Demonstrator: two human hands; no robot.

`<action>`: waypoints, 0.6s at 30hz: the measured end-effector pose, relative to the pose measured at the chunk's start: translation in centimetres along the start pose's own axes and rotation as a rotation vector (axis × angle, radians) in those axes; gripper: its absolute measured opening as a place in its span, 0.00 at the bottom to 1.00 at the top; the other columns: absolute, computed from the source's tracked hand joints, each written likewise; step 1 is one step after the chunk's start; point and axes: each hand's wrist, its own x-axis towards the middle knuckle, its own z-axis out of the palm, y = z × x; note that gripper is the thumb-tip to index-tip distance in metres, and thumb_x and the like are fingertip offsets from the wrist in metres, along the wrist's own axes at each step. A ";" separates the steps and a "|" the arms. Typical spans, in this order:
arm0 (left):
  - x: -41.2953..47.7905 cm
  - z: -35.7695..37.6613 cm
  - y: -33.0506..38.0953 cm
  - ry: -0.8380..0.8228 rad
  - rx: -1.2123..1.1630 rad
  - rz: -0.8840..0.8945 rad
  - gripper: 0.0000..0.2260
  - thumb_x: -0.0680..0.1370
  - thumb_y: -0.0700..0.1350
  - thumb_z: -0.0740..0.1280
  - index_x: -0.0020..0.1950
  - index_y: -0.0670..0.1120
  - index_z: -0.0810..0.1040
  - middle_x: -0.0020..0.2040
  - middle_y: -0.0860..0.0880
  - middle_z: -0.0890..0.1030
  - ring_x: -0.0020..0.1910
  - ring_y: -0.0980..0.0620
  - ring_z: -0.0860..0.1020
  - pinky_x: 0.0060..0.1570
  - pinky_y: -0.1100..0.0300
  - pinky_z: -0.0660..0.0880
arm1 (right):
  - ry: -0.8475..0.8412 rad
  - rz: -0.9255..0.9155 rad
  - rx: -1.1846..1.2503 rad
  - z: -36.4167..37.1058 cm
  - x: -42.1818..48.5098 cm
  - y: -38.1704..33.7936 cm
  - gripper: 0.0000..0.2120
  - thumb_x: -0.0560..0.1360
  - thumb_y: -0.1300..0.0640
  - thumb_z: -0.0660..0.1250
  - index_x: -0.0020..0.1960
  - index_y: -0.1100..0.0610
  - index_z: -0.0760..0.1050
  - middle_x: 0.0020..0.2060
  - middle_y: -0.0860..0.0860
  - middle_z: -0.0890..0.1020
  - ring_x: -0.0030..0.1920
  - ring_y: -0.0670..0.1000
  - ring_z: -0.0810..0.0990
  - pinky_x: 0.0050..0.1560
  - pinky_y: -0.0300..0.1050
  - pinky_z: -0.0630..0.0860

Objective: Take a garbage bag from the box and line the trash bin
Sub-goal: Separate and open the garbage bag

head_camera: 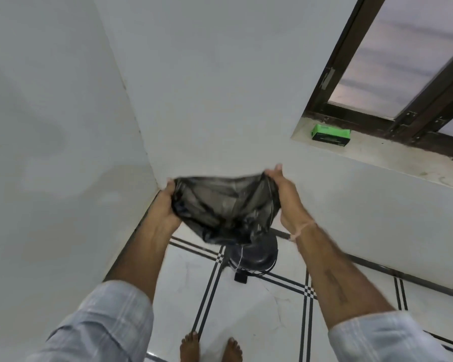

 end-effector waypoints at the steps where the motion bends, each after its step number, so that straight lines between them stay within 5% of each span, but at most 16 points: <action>1: -0.1 2.2 1.5 -0.047 0.034 0.076 0.19 0.85 0.56 0.58 0.52 0.42 0.81 0.48 0.44 0.88 0.40 0.47 0.87 0.51 0.49 0.81 | 0.016 -0.187 -0.081 1.0 0.2 -1.9 0.25 0.81 0.35 0.64 0.66 0.52 0.82 0.66 0.50 0.84 0.69 0.51 0.81 0.70 0.51 0.78; 3: -0.8 5.6 3.7 -0.138 0.107 0.287 0.17 0.83 0.54 0.65 0.55 0.41 0.83 0.47 0.44 0.88 0.47 0.47 0.87 0.49 0.52 0.84 | 0.110 -0.675 -0.354 2.2 -0.3 -5.1 0.31 0.81 0.34 0.61 0.78 0.50 0.72 0.77 0.48 0.73 0.78 0.46 0.70 0.79 0.48 0.66; 5: -0.7 5.4 3.4 -0.110 0.315 0.452 0.11 0.82 0.49 0.68 0.50 0.42 0.85 0.45 0.44 0.86 0.45 0.48 0.85 0.48 0.56 0.83 | 0.240 -1.017 -0.715 1.8 -0.6 -4.3 0.31 0.83 0.40 0.56 0.83 0.52 0.62 0.81 0.52 0.66 0.76 0.49 0.71 0.71 0.47 0.70; 6: 0.1 3.9 1.9 -0.056 0.468 0.444 0.09 0.82 0.47 0.69 0.45 0.45 0.85 0.43 0.45 0.85 0.45 0.48 0.84 0.47 0.56 0.82 | 0.227 -0.916 -1.014 1.3 -0.3 -1.4 0.33 0.82 0.37 0.52 0.83 0.52 0.62 0.80 0.54 0.68 0.71 0.53 0.76 0.66 0.50 0.72; 8: 0.9 -2.3 -3.5 0.071 0.683 0.180 0.07 0.81 0.45 0.69 0.49 0.44 0.85 0.42 0.43 0.84 0.47 0.43 0.84 0.47 0.52 0.80 | -0.157 -0.307 -1.447 -2.0 -0.8 9.0 0.50 0.71 0.19 0.39 0.76 0.49 0.72 0.74 0.55 0.77 0.67 0.58 0.79 0.67 0.56 0.72; 10: 1.1 -9.6 -7.7 0.161 0.651 -0.236 0.16 0.81 0.46 0.70 0.62 0.34 0.81 0.43 0.37 0.85 0.46 0.39 0.83 0.48 0.48 0.81 | -0.370 0.244 -1.119 -4.6 -2.4 16.2 0.58 0.59 0.10 0.51 0.70 0.50 0.79 0.67 0.51 0.84 0.67 0.56 0.81 0.72 0.54 0.72; 12: 1.2 -14.2 -9.5 0.184 0.536 -0.429 0.21 0.80 0.50 0.71 0.64 0.34 0.80 0.52 0.33 0.85 0.50 0.36 0.83 0.55 0.41 0.80 | -0.371 0.453 -0.683 -5.9 -3.5 17.1 0.48 0.62 0.27 0.77 0.71 0.59 0.79 0.64 0.49 0.85 0.66 0.54 0.82 0.74 0.51 0.73; 14: 1.3 -15.1 -8.9 0.185 0.435 -0.441 0.17 0.80 0.52 0.69 0.57 0.38 0.83 0.53 0.35 0.85 0.48 0.38 0.83 0.52 0.43 0.81 | -0.342 0.450 -0.441 -6.6 -2.7 15.3 0.38 0.75 0.31 0.68 0.68 0.62 0.81 0.64 0.56 0.84 0.64 0.57 0.84 0.68 0.51 0.78; 16: 1.1 -12.9 -6.5 0.216 0.344 -0.350 0.14 0.82 0.52 0.67 0.48 0.41 0.81 0.43 0.38 0.86 0.42 0.41 0.84 0.42 0.47 0.82 | -0.255 0.418 -0.205 -6.1 -1.9 11.5 0.41 0.79 0.27 0.50 0.63 0.59 0.85 0.59 0.61 0.86 0.57 0.55 0.88 0.56 0.47 0.84; 18: 1.4 -9.0 -3.7 0.183 0.200 -0.205 0.16 0.84 0.52 0.63 0.46 0.42 0.81 0.42 0.43 0.87 0.35 0.45 0.86 0.36 0.50 0.81 | -0.108 0.252 -0.063 -4.6 -1.3 7.1 0.38 0.82 0.31 0.49 0.63 0.60 0.83 0.55 0.59 0.88 0.52 0.52 0.89 0.49 0.44 0.85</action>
